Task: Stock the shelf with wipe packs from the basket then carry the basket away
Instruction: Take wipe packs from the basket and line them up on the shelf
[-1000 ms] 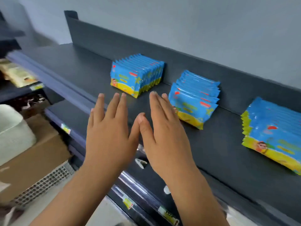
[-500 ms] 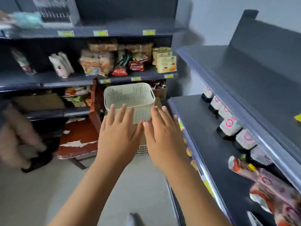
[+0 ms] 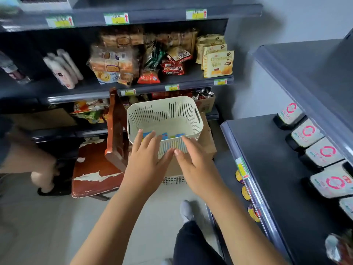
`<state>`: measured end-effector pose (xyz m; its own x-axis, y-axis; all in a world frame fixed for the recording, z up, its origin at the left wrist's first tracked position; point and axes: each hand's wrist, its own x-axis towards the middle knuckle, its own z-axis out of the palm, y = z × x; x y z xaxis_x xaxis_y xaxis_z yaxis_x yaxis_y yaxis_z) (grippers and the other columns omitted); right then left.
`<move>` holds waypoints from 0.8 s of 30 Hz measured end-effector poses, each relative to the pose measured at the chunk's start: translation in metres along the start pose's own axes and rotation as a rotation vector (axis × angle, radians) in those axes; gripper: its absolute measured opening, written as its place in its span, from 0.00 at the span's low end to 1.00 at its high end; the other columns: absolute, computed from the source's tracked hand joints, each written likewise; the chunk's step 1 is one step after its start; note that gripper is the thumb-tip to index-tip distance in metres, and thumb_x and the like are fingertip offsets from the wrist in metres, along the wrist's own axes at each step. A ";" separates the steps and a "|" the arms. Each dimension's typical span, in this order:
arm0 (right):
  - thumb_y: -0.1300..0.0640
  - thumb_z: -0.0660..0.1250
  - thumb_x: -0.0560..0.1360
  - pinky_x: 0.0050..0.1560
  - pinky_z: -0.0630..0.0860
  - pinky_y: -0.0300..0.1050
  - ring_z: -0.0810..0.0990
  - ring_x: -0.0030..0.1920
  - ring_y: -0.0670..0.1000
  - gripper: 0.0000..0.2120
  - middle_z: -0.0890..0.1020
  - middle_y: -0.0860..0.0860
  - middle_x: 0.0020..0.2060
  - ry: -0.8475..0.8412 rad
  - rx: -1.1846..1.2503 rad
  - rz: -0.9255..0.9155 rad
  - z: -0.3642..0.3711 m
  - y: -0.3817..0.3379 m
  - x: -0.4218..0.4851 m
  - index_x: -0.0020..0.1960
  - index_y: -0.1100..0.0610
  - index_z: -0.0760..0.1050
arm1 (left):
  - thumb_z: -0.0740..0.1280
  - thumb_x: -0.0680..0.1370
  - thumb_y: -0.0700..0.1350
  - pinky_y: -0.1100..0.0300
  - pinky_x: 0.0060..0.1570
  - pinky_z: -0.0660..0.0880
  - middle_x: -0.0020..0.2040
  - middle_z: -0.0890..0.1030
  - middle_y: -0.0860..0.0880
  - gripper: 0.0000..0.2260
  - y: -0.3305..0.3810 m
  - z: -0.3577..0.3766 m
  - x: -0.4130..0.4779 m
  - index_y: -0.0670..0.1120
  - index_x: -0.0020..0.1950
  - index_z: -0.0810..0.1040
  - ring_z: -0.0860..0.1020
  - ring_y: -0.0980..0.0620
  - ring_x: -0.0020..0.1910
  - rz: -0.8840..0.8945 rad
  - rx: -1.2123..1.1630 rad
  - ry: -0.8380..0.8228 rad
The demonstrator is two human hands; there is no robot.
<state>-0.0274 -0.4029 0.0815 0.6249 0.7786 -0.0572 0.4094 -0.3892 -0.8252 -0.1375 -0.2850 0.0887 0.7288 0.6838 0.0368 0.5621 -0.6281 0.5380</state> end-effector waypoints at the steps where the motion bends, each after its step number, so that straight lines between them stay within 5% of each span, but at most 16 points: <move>1: 0.40 0.57 0.83 0.77 0.62 0.46 0.59 0.78 0.40 0.27 0.64 0.41 0.79 -0.022 -0.004 0.022 -0.003 0.006 0.020 0.80 0.46 0.61 | 0.58 0.82 0.62 0.48 0.80 0.50 0.80 0.65 0.49 0.28 -0.004 0.005 0.022 0.47 0.77 0.69 0.46 0.47 0.84 0.000 -0.019 -0.018; 7: 0.43 0.58 0.84 0.67 0.62 0.39 0.67 0.75 0.44 0.23 0.69 0.42 0.76 -0.111 0.082 0.190 -0.019 0.037 0.159 0.78 0.47 0.66 | 0.65 0.83 0.55 0.55 0.79 0.48 0.78 0.69 0.49 0.23 -0.029 0.027 0.144 0.45 0.75 0.72 0.50 0.50 0.83 -0.099 -0.157 -0.018; 10: 0.45 0.58 0.85 0.66 0.66 0.41 0.70 0.73 0.47 0.22 0.72 0.43 0.74 -0.138 0.103 0.267 -0.018 0.045 0.222 0.77 0.48 0.68 | 0.65 0.83 0.57 0.49 0.79 0.59 0.73 0.74 0.56 0.18 -0.043 0.030 0.188 0.54 0.71 0.76 0.61 0.55 0.80 -0.224 -0.504 -0.037; 12: 0.47 0.59 0.85 0.70 0.69 0.46 0.73 0.71 0.48 0.21 0.74 0.44 0.73 -0.152 0.176 0.320 -0.007 0.051 0.257 0.76 0.49 0.70 | 0.64 0.84 0.55 0.53 0.67 0.74 0.66 0.80 0.55 0.13 -0.052 0.031 0.213 0.55 0.67 0.79 0.75 0.57 0.70 -0.324 -0.661 -0.002; 14: 0.49 0.59 0.84 0.59 0.75 0.45 0.77 0.61 0.46 0.18 0.78 0.45 0.66 -0.174 0.233 0.406 0.009 0.059 0.287 0.72 0.49 0.74 | 0.63 0.85 0.51 0.59 0.57 0.76 0.61 0.82 0.51 0.12 -0.064 0.034 0.236 0.51 0.65 0.81 0.79 0.56 0.62 -0.425 -0.715 0.049; 16: 0.51 0.59 0.84 0.47 0.73 0.42 0.78 0.51 0.45 0.15 0.80 0.46 0.56 -0.184 0.255 0.469 0.025 0.066 0.311 0.67 0.50 0.77 | 0.63 0.85 0.51 0.59 0.55 0.77 0.59 0.83 0.49 0.11 -0.082 0.042 0.258 0.49 0.62 0.82 0.80 0.54 0.58 -0.522 -0.715 0.075; 18: 0.51 0.60 0.83 0.49 0.73 0.44 0.77 0.48 0.49 0.14 0.80 0.50 0.52 -0.198 0.242 0.524 0.043 0.077 0.331 0.64 0.53 0.79 | 0.64 0.84 0.51 0.62 0.52 0.76 0.56 0.83 0.50 0.11 -0.103 0.058 0.280 0.48 0.60 0.82 0.80 0.53 0.54 -0.615 -0.667 0.044; 21: 0.54 0.61 0.83 0.55 0.76 0.50 0.80 0.52 0.56 0.13 0.82 0.53 0.52 -0.248 0.224 0.627 0.082 0.098 0.354 0.61 0.55 0.80 | 0.65 0.83 0.47 0.65 0.39 0.74 0.54 0.81 0.49 0.08 -0.142 0.094 0.307 0.48 0.60 0.80 0.78 0.53 0.45 -0.699 -0.492 -0.068; 24: 0.61 0.61 0.81 0.57 0.77 0.53 0.81 0.61 0.62 0.14 0.83 0.61 0.60 -0.415 0.053 0.705 0.134 0.137 0.376 0.61 0.63 0.81 | 0.70 0.80 0.44 0.60 0.42 0.75 0.61 0.80 0.46 0.17 -0.185 0.134 0.321 0.48 0.69 0.76 0.79 0.48 0.48 -0.688 -0.296 -0.288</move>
<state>0.1746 -0.0977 -0.1283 0.4227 0.4826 -0.7671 -0.0258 -0.8397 -0.5424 0.0452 0.0006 -0.1120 0.3514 0.7336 -0.5817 0.8244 0.0520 0.5636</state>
